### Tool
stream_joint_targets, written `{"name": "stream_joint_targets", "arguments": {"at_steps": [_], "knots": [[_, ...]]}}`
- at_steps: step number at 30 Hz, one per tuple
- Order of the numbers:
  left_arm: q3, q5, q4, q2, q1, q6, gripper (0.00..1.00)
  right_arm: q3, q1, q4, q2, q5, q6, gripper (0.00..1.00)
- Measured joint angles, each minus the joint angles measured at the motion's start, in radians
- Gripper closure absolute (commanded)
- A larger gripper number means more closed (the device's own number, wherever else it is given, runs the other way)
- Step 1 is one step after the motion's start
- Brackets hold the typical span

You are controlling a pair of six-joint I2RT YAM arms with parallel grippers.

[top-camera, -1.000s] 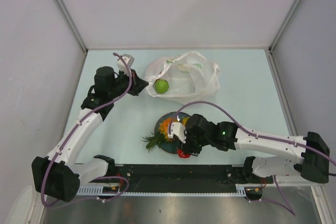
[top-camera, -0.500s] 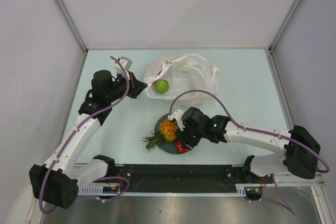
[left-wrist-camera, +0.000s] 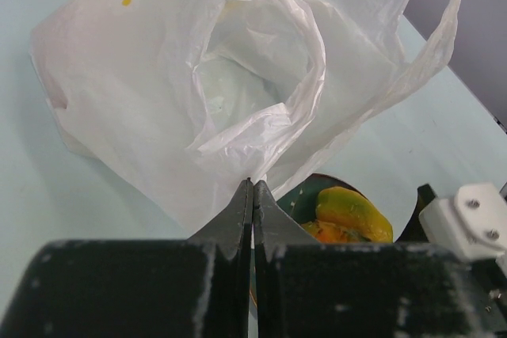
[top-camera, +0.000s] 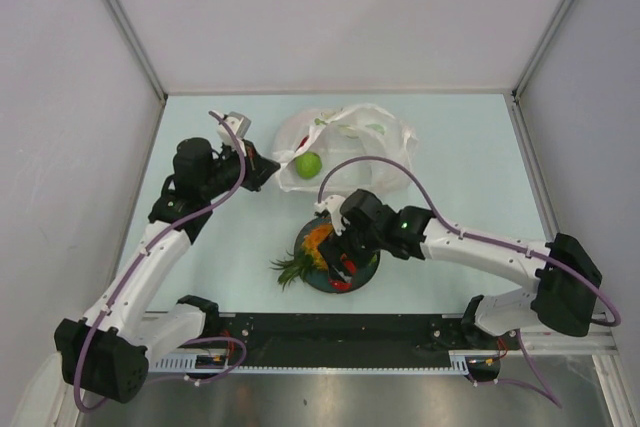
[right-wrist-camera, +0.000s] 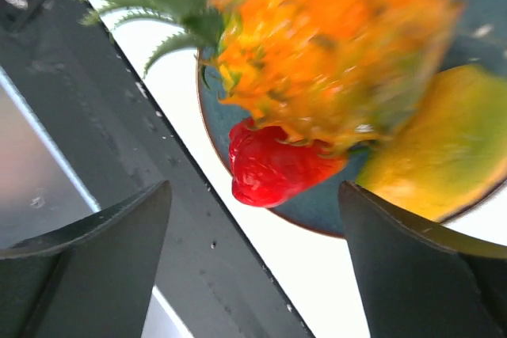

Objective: Take the fake fruits out of the plastic bag
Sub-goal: Place the fake fruit on the plate.

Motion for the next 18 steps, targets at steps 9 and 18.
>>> {"name": "stream_joint_targets", "arguments": {"at_steps": [9, 18], "knots": [[0.000, 0.000, -0.034, -0.006, 0.000, 0.042, 1.00, 0.356, -0.209, -0.250, 0.010, -0.142, -0.156, 0.33], [0.000, -0.003, -0.098, -0.063, 0.011, 0.160, 1.00, 0.465, -0.364, -0.015, 0.156, -0.137, -0.303, 0.56]]}}
